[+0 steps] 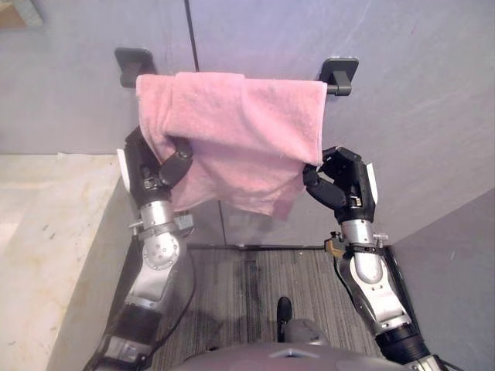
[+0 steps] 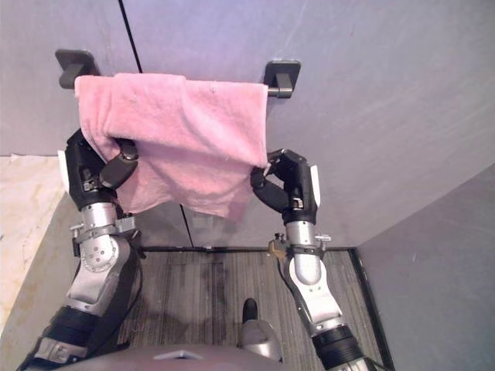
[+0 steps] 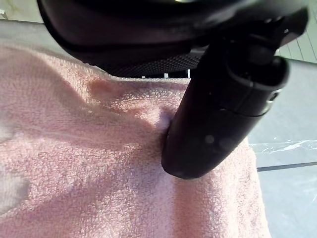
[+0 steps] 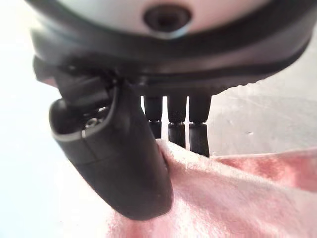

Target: Organize the bathroom.

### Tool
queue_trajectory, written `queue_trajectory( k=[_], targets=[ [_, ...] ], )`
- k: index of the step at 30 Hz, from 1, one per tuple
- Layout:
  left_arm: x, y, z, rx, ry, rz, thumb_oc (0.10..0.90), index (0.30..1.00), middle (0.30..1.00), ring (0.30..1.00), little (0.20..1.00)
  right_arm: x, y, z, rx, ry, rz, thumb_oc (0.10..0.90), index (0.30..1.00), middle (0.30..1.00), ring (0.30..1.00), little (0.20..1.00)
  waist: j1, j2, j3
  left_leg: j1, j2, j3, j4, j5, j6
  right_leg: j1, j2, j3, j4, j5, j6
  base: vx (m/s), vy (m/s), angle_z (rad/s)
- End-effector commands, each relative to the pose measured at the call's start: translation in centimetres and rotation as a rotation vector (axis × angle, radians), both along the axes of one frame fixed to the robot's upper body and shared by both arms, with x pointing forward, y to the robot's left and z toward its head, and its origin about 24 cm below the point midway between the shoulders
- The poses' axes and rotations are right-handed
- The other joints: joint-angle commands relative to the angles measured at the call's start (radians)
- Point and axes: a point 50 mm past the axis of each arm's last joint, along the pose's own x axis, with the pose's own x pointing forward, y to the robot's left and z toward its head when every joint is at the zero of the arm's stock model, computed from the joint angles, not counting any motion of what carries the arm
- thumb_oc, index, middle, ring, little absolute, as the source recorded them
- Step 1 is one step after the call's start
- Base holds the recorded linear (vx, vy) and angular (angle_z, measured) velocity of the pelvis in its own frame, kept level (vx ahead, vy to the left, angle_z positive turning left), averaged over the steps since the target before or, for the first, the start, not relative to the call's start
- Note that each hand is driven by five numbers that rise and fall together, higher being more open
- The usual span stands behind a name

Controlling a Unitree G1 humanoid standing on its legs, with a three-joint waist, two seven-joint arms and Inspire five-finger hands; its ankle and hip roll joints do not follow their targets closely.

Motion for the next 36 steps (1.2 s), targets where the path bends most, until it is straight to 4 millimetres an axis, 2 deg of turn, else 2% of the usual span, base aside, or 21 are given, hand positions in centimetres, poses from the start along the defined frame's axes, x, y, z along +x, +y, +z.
queue_trajectory(
  k=[1, 7, 8, 18, 19, 20, 21, 27, 36],
  targets=[
    [-1.2, 4.9, 1.9, -0.119, -0.146, 0.296, 0.4, 0.3, 0.3, 0.3, 0.3, 0.3, -4.8, 3.4, 0.156, -0.218, -0.332, 0.4, 0.3, 0.3, 0.3, 0.3, -0.002, 0.017, -0.053, -0.023, -0.078, 0.004, 0.066, -0.068, 0.085, -0.037, 0.058, 0.03, 0.119, -0.184, 0.093, 0.0, 0.0, 0.0],
    [-0.9, 4.8, 1.7, -0.102, -0.118, 0.269, 0.4, 0.3, 0.3, 0.3, 0.3, 0.3, -5.3, 3.3, 0.183, -0.21, -0.4, 0.4, 0.3, 0.3, 0.3, 0.3, -0.003, 0.02, -0.055, -0.024, -0.079, 0.007, 0.068, -0.069, 0.086, -0.031, 0.062, 0.034, 0.116, -0.187, 0.09, 0.0, 0.0, 0.0],
    [-0.9, 4.7, 1.7, -0.096, -0.111, 0.262, 0.435, 0.352, 0.352, 0.352, 0.352, 0.3, -5.3, 3.3, 0.18, -0.211, -0.411, 0.4, 0.3, 0.3, 0.3, 0.3, -0.003, 0.021, -0.055, -0.024, -0.08, 0.007, 0.069, -0.068, 0.087, -0.03, 0.063, 0.035, 0.115, -0.187, 0.089, 0.0, 0.0, 0.0],
    [-0.7, 4.7, 1.1, -0.1, -0.079, 0.269, 0.445, 0.368, 0.368, 0.368, 0.368, 0.2, -6.0, 3.1, 0.233, -0.214, -0.502, 0.4, 0.3, 0.3, 0.3, 0.3, 0.0, 0.026, -0.059, -0.024, -0.08, 0.011, 0.065, -0.065, 0.088, -0.024, 0.065, 0.035, 0.11, -0.188, 0.088, 0.0, 0.0, 0.0],
    [-0.6, 4.7, 1.1, -0.099, -0.07, 0.263, 0.478, 0.418, 0.418, 0.418, 0.418, 0.3, -6.0, 3.2, 0.232, -0.217, -0.491, 0.4, 0.3, 0.3, 0.3, 0.3, -0.001, 0.027, -0.06, -0.025, -0.081, 0.011, 0.066, -0.065, 0.088, -0.024, 0.067, 0.037, 0.111, -0.189, 0.087, 0.0, 0.0, 0.0],
    [-0.6, 4.7, 1.0, -0.098, -0.065, 0.257, 0.53, 0.495, 0.495, 0.495, 0.495, 0.3, -5.9, 3.2, 0.229, -0.216, -0.478, 0.4, 0.3, 0.3, 0.3, 0.3, -0.001, 0.028, -0.06, -0.025, -0.081, 0.01, 0.066, -0.065, 0.088, -0.023, 0.067, 0.037, 0.11, -0.19, 0.087, 0.0, 0.01, -0.05],
    [-0.5, 4.6, 1.0, -0.099, -0.055, 0.242, 0.8, 0.9, 0.9, 0.9, 0.9, 0.4, -5.8, 3.2, 0.222, -0.217, -0.465, 0.8, 0.9, 0.9, 0.9, 0.9, 0.0, 0.029, -0.06, -0.026, -0.081, 0.01, 0.065, -0.063, 0.088, -0.022, 0.067, 0.037, 0.109, -0.19, 0.086, 0.0, 0.009, -0.06],
    [-0.4, 4.6, 0.4, -0.071, -0.01, 0.198, 0.8, 0.9, 0.9, 0.9, 0.9, 0.5, -5.5, 3.1, 0.167, -0.213, -0.418, 0.8, 0.9, 0.9, 0.9, 0.9, 0.004, 0.03, -0.064, -0.031, -0.081, 0.012, 0.067, -0.061, 0.087, -0.017, 0.068, 0.038, 0.104, -0.192, 0.085, -0.01, 0.003, -0.03],
    [-0.7, 5.2, 0.0, -0.036, 0.017, 0.223, 0.8, 0.9, 0.9, 0.9, 0.9, 0.1, -6.1, 2.2, 0.133, -0.171, -0.42, 0.8, 0.9, 0.9, 0.9, 0.9, 0.0, 0.027, -0.06, -0.037, -0.082, 0.016, 0.069, -0.059, 0.086, -0.02, 0.067, 0.042, 0.1, -0.186, 0.088, -0.02, 0.001, -0.01]
  ],
)
